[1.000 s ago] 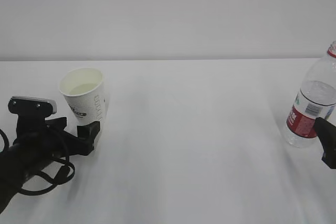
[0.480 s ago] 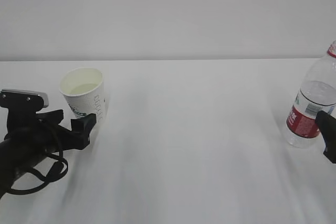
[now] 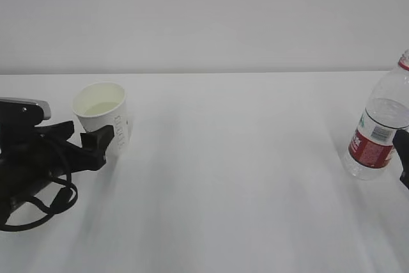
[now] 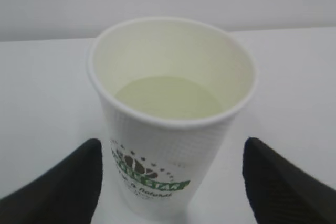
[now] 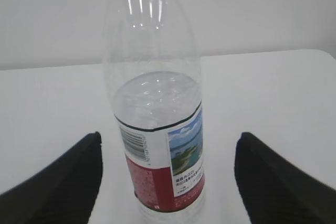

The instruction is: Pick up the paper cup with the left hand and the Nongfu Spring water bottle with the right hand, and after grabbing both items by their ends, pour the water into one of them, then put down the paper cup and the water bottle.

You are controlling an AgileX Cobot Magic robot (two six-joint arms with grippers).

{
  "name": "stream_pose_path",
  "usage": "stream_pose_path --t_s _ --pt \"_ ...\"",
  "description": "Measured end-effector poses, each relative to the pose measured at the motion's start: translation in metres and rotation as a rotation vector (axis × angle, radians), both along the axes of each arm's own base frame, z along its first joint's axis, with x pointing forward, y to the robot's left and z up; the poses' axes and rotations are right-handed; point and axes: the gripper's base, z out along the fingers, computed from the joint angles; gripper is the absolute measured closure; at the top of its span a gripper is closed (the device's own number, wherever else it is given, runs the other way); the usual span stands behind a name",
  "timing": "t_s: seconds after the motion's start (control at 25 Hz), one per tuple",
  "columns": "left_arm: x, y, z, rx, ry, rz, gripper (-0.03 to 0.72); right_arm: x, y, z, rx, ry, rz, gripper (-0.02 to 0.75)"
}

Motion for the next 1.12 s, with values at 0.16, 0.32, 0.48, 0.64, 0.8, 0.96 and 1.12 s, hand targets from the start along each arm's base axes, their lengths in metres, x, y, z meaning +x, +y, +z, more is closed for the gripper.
stream_pose_path --t_s 0.16,0.32,0.48,0.64,0.8,0.96,1.12 --pt "0.000 0.000 0.013 -0.017 -0.041 0.000 0.092 0.007 0.000 0.004 0.002 -0.027 -0.003 0.145" --pt "-0.001 0.000 0.028 -0.038 -0.091 0.000 0.095 0.012 -0.001 0.009 0.007 -0.051 -0.022 0.145" --pt "-0.002 0.001 0.042 -0.054 -0.125 0.000 0.097 0.014 -0.003 0.019 0.015 -0.107 -0.038 0.145" --pt "-0.004 0.001 0.052 -0.060 -0.128 -0.002 0.097 0.020 -0.002 0.037 0.023 -0.164 -0.039 0.145" --pt "-0.007 0.002 0.062 -0.069 -0.145 -0.005 0.097 0.029 -0.002 0.056 0.028 -0.182 -0.036 0.145" --pt "-0.010 0.003 0.072 -0.073 -0.136 -0.007 0.098 0.040 -0.001 0.078 0.021 -0.206 -0.030 0.145" --pt "-0.015 0.005 0.084 -0.082 -0.144 -0.009 0.099 0.048 0.000 0.101 0.013 -0.224 -0.024 0.145"
